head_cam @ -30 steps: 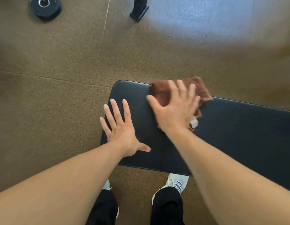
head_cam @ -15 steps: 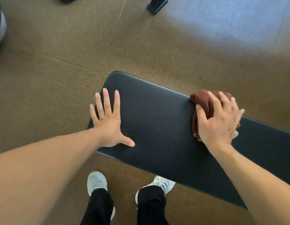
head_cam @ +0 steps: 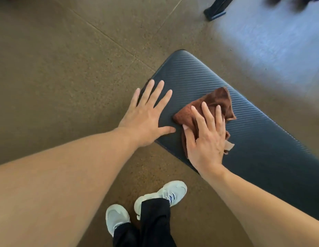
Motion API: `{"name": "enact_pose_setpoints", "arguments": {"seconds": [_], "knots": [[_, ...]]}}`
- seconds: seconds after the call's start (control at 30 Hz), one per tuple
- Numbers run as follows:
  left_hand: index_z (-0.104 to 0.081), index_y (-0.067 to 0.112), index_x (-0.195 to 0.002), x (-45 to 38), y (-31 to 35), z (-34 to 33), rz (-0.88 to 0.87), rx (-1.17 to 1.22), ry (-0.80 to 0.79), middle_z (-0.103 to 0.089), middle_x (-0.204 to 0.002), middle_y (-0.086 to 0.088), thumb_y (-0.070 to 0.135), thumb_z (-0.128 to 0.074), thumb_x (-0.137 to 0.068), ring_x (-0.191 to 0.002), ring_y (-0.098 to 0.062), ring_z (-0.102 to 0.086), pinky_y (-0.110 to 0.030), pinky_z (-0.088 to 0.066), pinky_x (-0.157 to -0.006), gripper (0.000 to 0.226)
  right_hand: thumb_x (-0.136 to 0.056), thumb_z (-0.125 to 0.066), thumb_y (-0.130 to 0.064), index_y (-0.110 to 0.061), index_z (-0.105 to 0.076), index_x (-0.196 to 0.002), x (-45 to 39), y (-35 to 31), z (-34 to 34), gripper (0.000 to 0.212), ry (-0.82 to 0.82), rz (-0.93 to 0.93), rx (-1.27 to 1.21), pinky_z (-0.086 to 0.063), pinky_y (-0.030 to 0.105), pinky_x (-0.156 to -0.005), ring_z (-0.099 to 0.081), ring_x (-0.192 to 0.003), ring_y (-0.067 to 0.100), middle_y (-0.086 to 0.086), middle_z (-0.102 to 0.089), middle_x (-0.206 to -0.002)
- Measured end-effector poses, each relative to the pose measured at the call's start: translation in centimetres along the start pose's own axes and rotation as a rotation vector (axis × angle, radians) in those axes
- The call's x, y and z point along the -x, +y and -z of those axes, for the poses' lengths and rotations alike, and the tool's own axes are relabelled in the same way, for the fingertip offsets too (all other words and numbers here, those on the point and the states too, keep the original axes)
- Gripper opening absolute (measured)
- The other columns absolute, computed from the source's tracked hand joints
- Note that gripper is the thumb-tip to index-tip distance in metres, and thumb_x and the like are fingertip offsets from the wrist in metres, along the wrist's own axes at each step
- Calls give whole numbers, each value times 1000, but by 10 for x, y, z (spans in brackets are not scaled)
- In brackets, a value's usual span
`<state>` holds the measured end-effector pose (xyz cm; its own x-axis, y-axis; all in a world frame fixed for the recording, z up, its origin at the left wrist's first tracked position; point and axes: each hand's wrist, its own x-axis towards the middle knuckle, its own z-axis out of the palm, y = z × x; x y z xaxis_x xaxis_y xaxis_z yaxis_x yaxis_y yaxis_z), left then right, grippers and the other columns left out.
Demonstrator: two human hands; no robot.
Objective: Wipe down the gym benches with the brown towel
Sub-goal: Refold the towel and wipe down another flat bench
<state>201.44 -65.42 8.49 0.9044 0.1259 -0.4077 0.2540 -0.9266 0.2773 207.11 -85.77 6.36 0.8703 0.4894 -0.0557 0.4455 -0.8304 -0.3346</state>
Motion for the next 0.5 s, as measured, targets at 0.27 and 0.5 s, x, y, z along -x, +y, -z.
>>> {"name": "enact_pose_setpoints", "arguments": {"seconds": [0.27,0.5], "knots": [[24,20,-158,152,-32,-83,88,117,-91,36,-163,-1,42,-49,-103,-152,-19,29,-39,8,-127,94,-105,-45,-56,-39,-18,-164,53,-35,-1,67,-247,151,191,-5,59,-128,11,-160,26,-6,-7,-174],[25,12,-157,191,-20,-109,330,265,54,17,-169,-4,38,-48,-103,-155,-17,17,-34,10,-125,95,-102,-57,-46,-38,-37,-158,-42,-129,-34,60,-308,646,327,-5,63,-126,5,-159,37,-1,-18,-172]]}}
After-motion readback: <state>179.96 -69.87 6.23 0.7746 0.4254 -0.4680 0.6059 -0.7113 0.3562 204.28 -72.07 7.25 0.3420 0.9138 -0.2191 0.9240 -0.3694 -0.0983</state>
